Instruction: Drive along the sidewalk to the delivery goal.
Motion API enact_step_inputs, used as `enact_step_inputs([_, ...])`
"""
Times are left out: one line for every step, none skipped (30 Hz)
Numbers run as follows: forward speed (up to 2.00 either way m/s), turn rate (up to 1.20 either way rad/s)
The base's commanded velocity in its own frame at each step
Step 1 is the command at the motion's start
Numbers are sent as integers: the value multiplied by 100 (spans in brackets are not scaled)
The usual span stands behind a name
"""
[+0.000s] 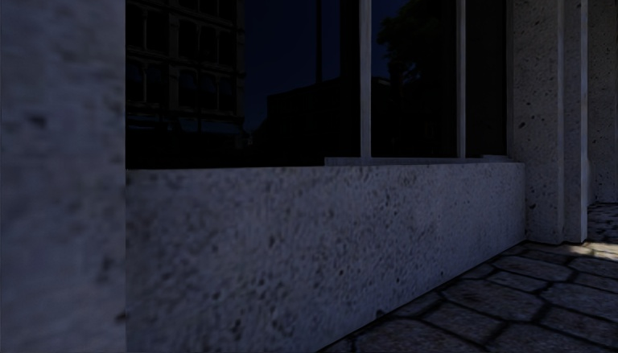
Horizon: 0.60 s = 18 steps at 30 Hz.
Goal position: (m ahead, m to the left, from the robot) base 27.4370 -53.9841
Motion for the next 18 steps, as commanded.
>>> enact_step_inputs([65, -84])
enact_step_inputs([65, -84])
enact_step_inputs([65, -84])
enact_step_inputs([65, -84])
enact_step_inputs([65, -84])
enact_step_inputs([65, -84])
enact_step_inputs([65, -84])
enact_step_inputs([65, -84])
enact_step_inputs([65, -84])
enact_step_inputs([65, -84])
enact_step_inputs([65, -84])
enact_step_inputs([65, -84])
enact_step_inputs([65, -84])
enact_step_inputs([65, -84])
enact_step_inputs([65, -84])
enact_step_inputs([65, -84])
enact_step_inputs([65, -84])
enact_step_inputs([65, -84])
